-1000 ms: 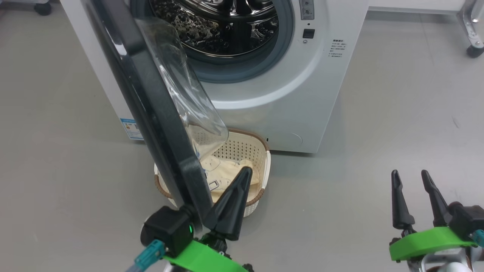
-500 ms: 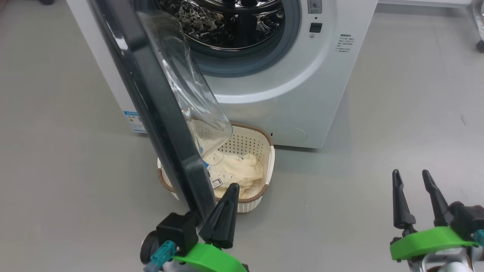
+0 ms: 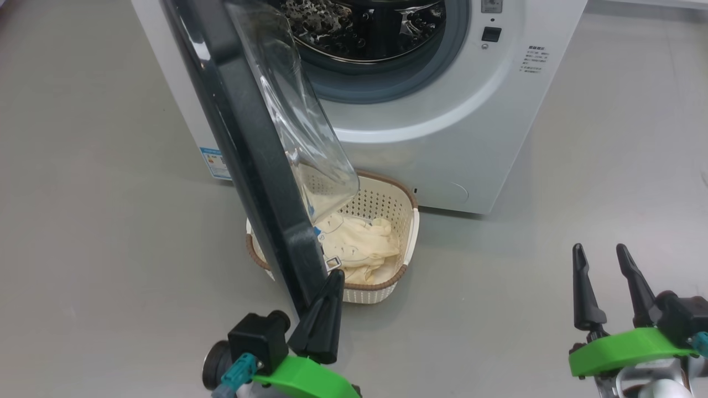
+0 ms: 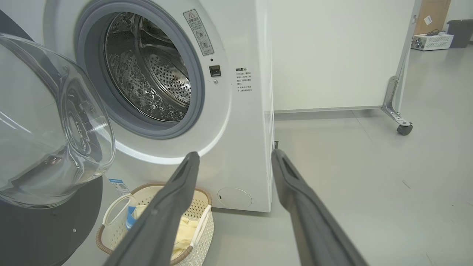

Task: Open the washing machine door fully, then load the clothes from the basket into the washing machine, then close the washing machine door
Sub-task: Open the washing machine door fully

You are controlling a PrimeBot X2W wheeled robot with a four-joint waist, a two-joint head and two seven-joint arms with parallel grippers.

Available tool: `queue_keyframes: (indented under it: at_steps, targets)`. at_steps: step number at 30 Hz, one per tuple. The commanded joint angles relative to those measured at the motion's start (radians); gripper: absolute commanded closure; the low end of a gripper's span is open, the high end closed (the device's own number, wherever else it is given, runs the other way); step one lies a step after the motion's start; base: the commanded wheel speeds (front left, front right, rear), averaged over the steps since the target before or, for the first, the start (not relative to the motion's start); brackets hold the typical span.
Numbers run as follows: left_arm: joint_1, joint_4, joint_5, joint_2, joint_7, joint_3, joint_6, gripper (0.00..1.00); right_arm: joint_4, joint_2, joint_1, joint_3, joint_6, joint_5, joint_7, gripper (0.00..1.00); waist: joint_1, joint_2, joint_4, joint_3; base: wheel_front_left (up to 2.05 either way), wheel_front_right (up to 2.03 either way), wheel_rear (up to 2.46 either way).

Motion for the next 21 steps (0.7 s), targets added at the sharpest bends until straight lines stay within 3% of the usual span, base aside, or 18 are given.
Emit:
queue_keyframes:
  at_steps: [1, 12, 21]
  targets:
    - [-0.039, -0.027, -0.003, 0.000, -0.011, 0.029, 0.005, 1.00, -0.032, -0.012, -0.048, 0.024, 0.003, 0.002, -0.010, 0.00, 0.0000, 0.0000, 0.001, 0.002, 0.00, 0.00, 0.00]
    - [-0.068, 0.021, -0.028, -0.002, -0.053, 0.035, 0.033, 1.00, -0.033, -0.012, -0.052, 0.025, 0.003, -0.004, -0.010, 0.00, 0.0000, 0.0000, -0.002, 0.019, 0.00, 0.00, 0.00]
    - [-0.084, 0.035, -0.024, 0.001, -0.055, 0.035, 0.043, 1.00, -0.032, -0.012, -0.055, 0.027, 0.003, -0.004, -0.010, 0.00, 0.0000, 0.0000, 0.058, 0.035, 0.00, 0.00, 0.00]
